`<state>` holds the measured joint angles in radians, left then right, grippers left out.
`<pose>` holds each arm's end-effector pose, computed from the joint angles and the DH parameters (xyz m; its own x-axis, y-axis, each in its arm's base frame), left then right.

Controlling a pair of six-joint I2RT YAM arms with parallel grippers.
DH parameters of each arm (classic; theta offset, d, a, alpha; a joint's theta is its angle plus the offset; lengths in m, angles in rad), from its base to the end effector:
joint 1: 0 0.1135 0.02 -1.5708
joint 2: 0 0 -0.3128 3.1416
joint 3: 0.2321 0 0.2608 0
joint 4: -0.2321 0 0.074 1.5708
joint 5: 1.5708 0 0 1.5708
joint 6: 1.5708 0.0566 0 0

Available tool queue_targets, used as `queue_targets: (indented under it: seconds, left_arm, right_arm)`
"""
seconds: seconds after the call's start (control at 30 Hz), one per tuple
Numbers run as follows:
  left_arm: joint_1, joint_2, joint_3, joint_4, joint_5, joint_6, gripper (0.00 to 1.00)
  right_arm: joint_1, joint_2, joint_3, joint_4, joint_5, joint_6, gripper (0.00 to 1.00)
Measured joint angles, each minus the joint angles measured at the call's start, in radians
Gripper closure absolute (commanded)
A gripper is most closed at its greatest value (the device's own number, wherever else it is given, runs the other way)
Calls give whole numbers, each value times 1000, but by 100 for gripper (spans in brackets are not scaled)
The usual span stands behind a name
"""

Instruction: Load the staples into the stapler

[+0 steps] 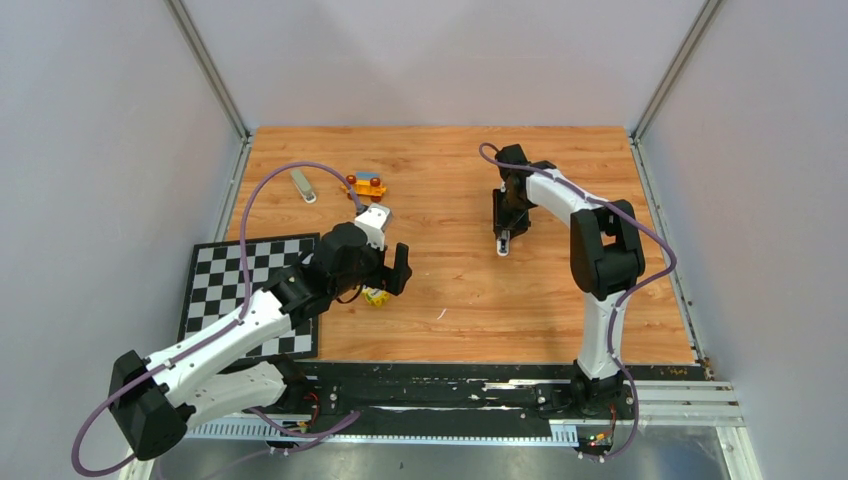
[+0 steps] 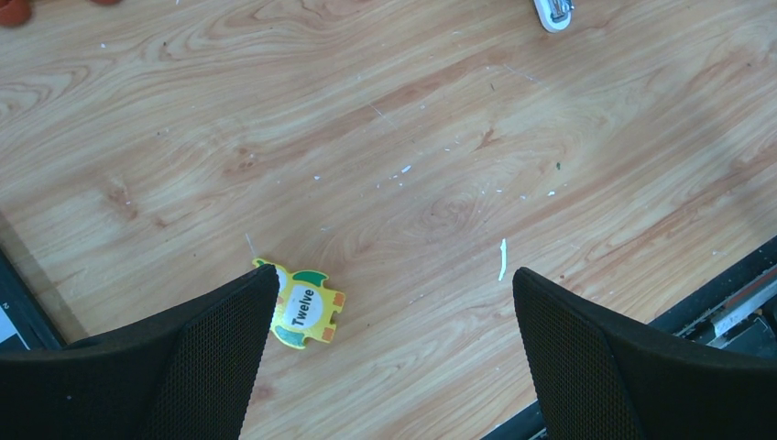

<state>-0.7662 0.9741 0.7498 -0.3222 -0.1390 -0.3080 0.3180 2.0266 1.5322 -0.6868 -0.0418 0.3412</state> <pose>0.1612 -0.1442 0.3067 -0.5392 0.1022 -0.8360 0.4596 0.8675 -0.1904 0.4354 0.1458 0.2060 -0.9376 0.0434 -0.3450 -0.0146 0.9864 0.1635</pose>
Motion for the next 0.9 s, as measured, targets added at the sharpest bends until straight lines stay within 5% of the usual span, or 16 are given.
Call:
queue_targets:
  seconds: [0.37,0.7,0.9]
  left_arm:
    - [0,9,-6,4,-5,-19,0]
    - [3,22,0,-12,-120,-53,0]
    - [98,83,41,-17,-160,-116,4]
  right_arm:
    - [0,3,34,-39,16,22,44]
    - [0,-125,5,-61,5,17,50]
    - [8,-322,-149,-32,-41,0,33]
